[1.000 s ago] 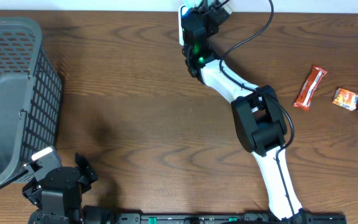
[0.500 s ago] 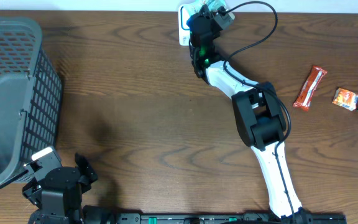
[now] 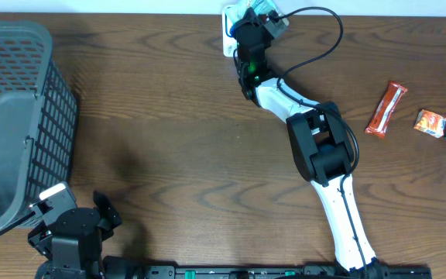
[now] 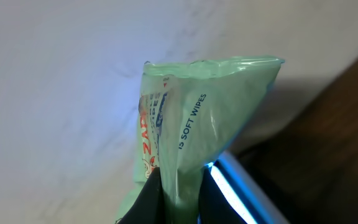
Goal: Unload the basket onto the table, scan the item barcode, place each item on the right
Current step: 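Carry the wipes pack to the right table edge and release it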
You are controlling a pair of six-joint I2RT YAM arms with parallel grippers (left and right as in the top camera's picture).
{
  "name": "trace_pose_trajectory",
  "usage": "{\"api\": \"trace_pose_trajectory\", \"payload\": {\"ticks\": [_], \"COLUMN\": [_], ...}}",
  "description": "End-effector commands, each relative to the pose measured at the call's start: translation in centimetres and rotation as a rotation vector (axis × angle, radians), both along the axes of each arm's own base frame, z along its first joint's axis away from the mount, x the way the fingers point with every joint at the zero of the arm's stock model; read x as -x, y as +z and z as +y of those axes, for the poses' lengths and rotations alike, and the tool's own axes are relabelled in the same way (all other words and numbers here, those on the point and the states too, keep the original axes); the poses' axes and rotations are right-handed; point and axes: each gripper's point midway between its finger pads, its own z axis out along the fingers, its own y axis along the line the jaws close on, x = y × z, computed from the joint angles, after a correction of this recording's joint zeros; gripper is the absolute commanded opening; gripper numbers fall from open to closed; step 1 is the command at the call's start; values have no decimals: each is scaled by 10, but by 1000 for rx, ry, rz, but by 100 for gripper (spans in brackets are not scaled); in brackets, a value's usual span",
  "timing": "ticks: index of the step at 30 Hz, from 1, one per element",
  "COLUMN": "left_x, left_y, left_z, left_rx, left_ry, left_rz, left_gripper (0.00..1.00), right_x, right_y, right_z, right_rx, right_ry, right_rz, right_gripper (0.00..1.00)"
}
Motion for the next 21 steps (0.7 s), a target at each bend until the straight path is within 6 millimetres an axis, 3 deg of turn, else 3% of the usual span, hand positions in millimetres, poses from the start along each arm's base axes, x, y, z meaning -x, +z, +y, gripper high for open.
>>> {"api": "trace_pose_trajectory", "payload": {"ticks": [1,5,8,10,15,18,21], "left_x": [1,1,1,1,1,1,1], "left_y": [1,1,1,1,1,1,1], "left_z": [2,2,2,2,2,2,2], "left_rx": [-1,-1,-1,-1,-1,-1,-1], "left_ry": [12,12,12,12,12,12,12], "left_rz": [-5,-5,-5,-5,-5,-5,-5], "left_gripper": [98,98,98,98,98,98,98], "right_x": [-3,-3,0,4,23,43,78], "right_y": [4,9,37,61,146,180,206], "right_z": [6,7,13,18,30,3,-52], "right_rx": [-21,84,212,237,269,318,500], "right_ry": [55,55,75,90,215,172,47], "right_rz": [-17,-34,-94,-126,-173,-53,125], "right_gripper": [2,2,2,2,2,2,1]}}
